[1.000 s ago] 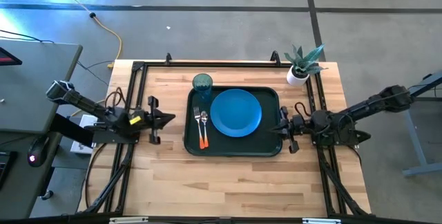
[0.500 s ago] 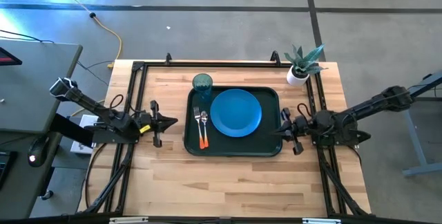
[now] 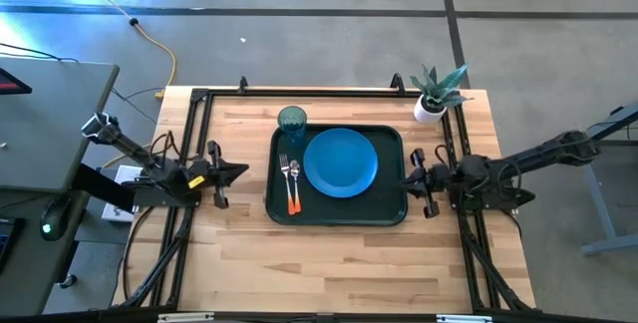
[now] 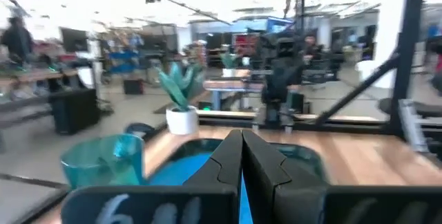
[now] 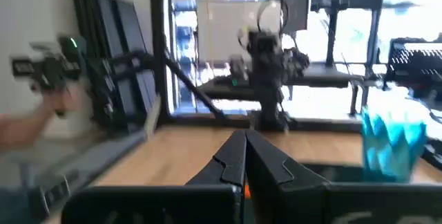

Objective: Pick and place plate/cup/fork/spoon on tray
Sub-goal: Return to Home Position

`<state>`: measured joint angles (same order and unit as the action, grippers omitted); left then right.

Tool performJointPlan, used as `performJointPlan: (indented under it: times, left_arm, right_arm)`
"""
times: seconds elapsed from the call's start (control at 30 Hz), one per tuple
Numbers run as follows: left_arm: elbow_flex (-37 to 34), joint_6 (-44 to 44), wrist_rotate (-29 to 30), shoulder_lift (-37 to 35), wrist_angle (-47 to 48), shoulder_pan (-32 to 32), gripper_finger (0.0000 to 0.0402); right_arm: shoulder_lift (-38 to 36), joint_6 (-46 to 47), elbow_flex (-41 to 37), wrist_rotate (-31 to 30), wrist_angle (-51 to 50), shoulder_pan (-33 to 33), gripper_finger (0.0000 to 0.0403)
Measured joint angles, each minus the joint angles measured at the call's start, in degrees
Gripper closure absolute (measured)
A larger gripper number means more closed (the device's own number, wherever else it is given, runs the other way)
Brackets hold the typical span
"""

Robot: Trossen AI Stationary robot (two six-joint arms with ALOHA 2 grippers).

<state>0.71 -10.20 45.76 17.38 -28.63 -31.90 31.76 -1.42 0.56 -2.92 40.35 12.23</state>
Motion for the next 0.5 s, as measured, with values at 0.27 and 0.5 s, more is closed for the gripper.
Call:
performJointPlan:
  times: [0.27,0.5]
  left_arm:
    - [-0.02,5.48,-0.56,-4.03,7.87,-0.66,0.0401]
    - [-0.02,2.21,7.16,-7.95,12.73,-1.48,0.0401]
  right_arm:
    - [-3.36,2.90,-0.02,3.66,-6.36,-2.93,0.0403]
    - [-3.47,4.04,-0.02,1.03,-14.07,-5.69,0.0403]
